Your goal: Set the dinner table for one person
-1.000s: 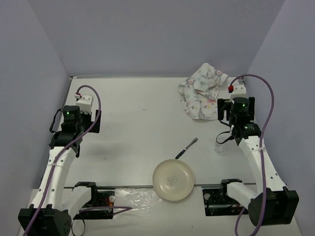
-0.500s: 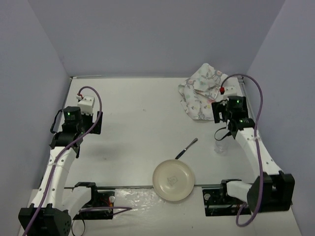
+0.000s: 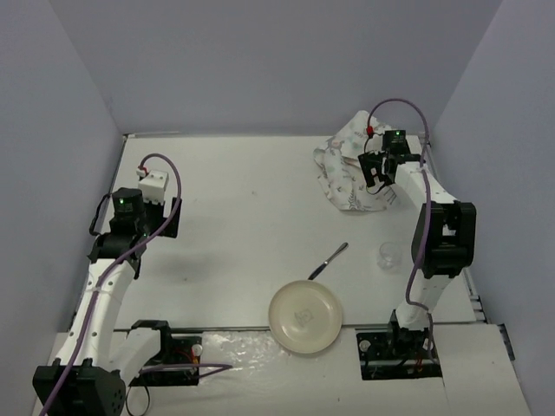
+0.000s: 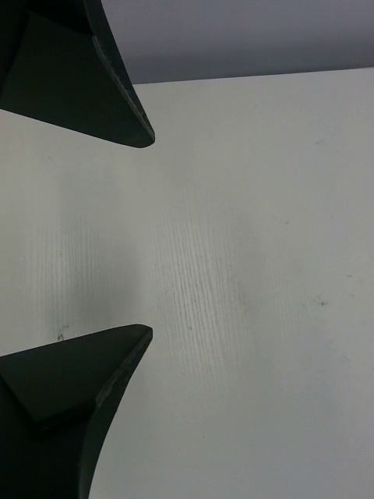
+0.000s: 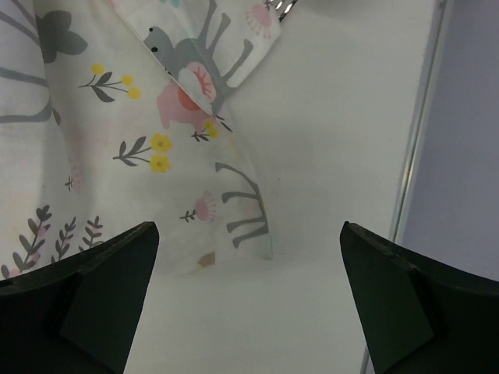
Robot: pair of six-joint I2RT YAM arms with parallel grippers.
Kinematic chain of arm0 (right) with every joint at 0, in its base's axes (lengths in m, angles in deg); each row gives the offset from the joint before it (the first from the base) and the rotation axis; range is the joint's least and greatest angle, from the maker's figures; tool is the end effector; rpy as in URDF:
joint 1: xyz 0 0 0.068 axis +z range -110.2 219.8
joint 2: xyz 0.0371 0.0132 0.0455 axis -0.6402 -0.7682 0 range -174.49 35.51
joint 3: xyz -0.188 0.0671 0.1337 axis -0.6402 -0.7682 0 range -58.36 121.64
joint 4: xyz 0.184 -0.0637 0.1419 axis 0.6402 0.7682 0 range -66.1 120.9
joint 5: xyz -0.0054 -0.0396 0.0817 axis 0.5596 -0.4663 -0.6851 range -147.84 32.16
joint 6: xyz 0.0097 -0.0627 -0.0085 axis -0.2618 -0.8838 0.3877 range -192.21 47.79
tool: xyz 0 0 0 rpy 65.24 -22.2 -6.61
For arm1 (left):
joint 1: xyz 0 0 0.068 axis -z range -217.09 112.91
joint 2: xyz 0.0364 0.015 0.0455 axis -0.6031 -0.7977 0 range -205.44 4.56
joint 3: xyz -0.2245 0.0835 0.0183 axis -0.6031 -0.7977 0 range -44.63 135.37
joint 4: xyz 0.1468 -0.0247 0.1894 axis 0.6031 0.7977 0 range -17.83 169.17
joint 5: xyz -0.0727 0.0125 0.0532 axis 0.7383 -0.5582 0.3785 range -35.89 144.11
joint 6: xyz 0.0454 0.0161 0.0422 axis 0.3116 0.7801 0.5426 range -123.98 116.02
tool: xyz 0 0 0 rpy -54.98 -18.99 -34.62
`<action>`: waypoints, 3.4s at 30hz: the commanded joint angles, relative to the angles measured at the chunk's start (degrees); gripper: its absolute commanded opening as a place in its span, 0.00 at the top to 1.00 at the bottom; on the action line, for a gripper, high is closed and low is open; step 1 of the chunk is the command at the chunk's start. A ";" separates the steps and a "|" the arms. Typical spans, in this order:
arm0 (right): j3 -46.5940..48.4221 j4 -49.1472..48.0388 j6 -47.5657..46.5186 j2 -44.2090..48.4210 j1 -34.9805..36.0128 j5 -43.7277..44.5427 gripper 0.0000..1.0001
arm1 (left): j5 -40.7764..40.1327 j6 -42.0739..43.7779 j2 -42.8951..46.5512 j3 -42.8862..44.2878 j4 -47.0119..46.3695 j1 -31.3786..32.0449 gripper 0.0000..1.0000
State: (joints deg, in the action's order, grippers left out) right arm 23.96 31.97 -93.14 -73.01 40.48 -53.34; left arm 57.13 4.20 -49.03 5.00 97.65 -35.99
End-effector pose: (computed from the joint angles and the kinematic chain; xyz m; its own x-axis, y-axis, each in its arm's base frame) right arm 0.4218 0.0012 0.2177 -0.5449 -0.3625 -0.7561 -0.1515 0.9294 -0.3364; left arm 0.2175 -0.0066 0.2824 -0.4771 0.1515 -0.8657 0.1344 0.9860 0.0984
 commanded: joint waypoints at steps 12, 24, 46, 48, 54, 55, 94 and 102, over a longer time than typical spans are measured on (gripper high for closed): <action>15.74 8.58 0.93 -15.84 -1.48 -4.69 0.39 | -1.25 2.02 -4.77 0.55 -5.91 0.25 0.03; 18.60 10.12 -0.20 -10.70 -2.90 -5.53 1.00 | -2.49 2.43 -6.09 1.37 -6.35 0.74 0.03; 23.54 5.52 12.29 15.01 18.10 -37.44 1.00 | -3.19 2.20 -4.45 7.83 -2.14 0.90 0.03; 22.10 5.68 11.72 14.37 19.58 -38.63 1.00 | -3.19 2.02 -4.41 7.77 -1.91 0.92 0.03; 26.21 7.87 9.82 14.81 23.96 -40.47 1.00 | -3.79 2.04 -4.36 6.08 -2.94 0.92 0.03; 27.20 8.13 9.76 14.83 24.14 -40.37 1.00 | -3.81 2.02 -4.54 5.89 -3.12 0.86 0.03; 19.56 12.68 -8.30 -7.27 21.85 4.24 0.03 | -3.66 8.10 -68.41 56.95 5.50 8.85 0.03; 13.37 11.70 -8.52 -3.35 21.83 4.46 0.02 | 2.90 8.18 -82.34 78.58 11.84 8.65 0.03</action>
State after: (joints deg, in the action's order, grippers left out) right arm 39.69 45.39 -101.67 -82.83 61.96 -50.70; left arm 56.24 11.07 -129.83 70.37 105.30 -26.77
